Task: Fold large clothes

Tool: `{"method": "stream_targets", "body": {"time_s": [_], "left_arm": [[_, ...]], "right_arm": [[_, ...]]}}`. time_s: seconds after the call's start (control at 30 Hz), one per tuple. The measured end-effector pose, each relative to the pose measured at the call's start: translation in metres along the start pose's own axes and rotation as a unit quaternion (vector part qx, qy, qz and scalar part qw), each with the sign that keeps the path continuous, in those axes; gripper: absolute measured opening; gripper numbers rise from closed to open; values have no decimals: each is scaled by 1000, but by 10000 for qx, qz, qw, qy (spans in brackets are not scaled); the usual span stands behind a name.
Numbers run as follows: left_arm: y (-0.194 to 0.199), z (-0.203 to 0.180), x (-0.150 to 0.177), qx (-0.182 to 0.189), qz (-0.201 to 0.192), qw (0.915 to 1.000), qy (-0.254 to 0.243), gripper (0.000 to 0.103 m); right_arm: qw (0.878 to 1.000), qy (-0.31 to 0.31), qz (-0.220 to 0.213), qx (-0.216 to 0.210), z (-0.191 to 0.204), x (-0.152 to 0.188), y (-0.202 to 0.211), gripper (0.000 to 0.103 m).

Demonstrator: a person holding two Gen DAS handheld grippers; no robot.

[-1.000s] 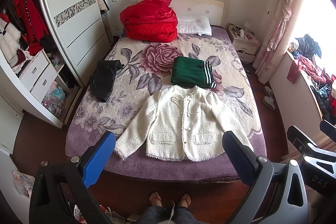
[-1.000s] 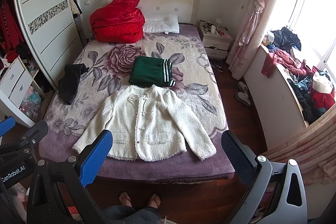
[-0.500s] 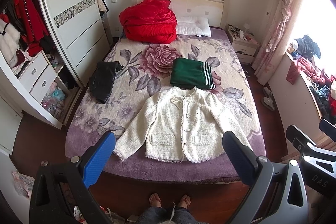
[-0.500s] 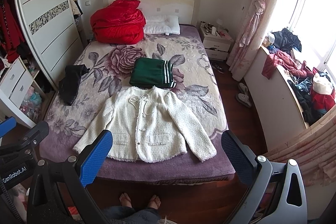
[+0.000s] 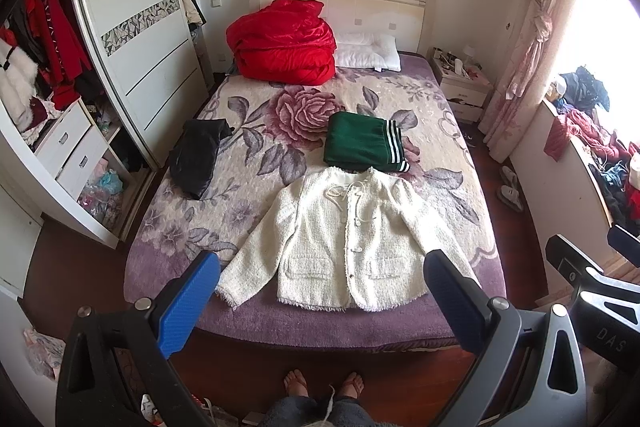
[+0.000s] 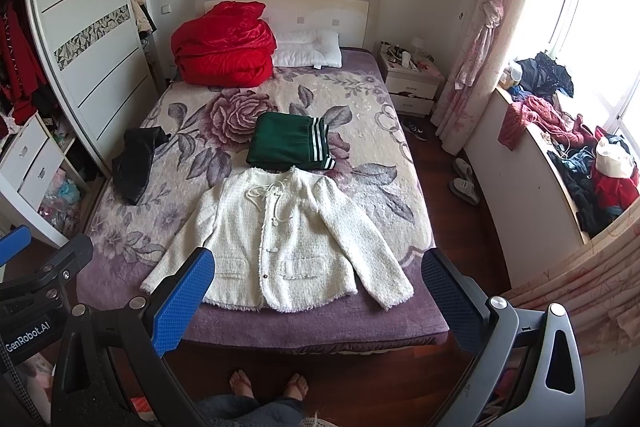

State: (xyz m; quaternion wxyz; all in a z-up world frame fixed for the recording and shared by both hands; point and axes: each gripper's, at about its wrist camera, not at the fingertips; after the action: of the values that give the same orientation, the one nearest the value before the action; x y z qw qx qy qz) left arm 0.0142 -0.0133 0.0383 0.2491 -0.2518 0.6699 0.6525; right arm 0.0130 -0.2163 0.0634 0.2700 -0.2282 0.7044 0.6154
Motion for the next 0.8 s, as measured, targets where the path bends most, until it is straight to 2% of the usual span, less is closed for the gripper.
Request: {"method": "stream_targets", "body": {"time_s": [0.13, 0.8], "left_arm": [[-2, 1, 7, 5, -28, 10000, -11, 103], [-4, 2, 1, -21, -73, 10000, 45, 103]], "right_arm": [[10000, 1, -17, 9, 6, -10, 1, 103], [10000, 1, -27, -14, 12, -11, -1, 103]]}}
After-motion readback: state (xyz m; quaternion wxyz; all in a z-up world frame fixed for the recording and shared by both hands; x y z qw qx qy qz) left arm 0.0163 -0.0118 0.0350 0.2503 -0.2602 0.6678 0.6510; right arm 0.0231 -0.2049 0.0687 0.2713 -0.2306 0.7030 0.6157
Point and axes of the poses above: each gripper's, at about its wrist camera, not at the fingertips, and y roughly against the way its jaws point, z to its left, x to its underside, and after that the axes turned 5 degrees about -z, right-handed
